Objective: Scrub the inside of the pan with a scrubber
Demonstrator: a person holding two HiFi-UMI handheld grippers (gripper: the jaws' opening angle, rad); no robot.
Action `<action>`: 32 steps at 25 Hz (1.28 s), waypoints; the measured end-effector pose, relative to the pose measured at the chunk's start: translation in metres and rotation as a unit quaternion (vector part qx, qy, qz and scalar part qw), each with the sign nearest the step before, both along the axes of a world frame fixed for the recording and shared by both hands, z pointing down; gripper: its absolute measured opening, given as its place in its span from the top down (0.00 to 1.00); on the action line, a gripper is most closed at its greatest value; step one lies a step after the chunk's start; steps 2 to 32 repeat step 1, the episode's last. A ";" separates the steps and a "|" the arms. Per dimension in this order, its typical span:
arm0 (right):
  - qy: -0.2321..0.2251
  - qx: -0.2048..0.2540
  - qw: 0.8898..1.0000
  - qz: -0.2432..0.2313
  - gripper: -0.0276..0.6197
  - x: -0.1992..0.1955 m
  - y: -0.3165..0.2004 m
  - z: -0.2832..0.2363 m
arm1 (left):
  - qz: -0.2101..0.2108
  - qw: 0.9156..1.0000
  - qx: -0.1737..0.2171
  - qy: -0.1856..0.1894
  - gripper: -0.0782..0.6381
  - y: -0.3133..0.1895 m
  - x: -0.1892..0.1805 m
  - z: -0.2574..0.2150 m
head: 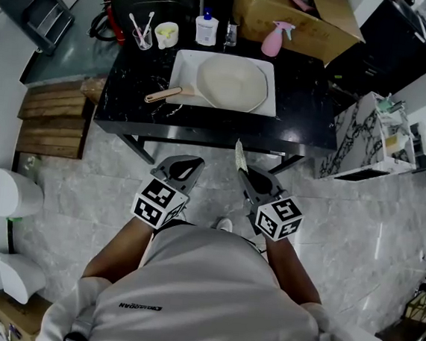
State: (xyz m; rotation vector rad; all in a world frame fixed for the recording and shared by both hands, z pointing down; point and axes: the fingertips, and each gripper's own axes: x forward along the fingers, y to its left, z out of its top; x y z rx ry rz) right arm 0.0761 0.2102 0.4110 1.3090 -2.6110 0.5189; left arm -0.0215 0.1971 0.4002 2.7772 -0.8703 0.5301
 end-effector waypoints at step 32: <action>0.001 0.000 1.000 0.000 0.85 0.001 0.000 0.000 | 0.000 1.000 0.000 0.000 0.87 0.000 0.000 0.000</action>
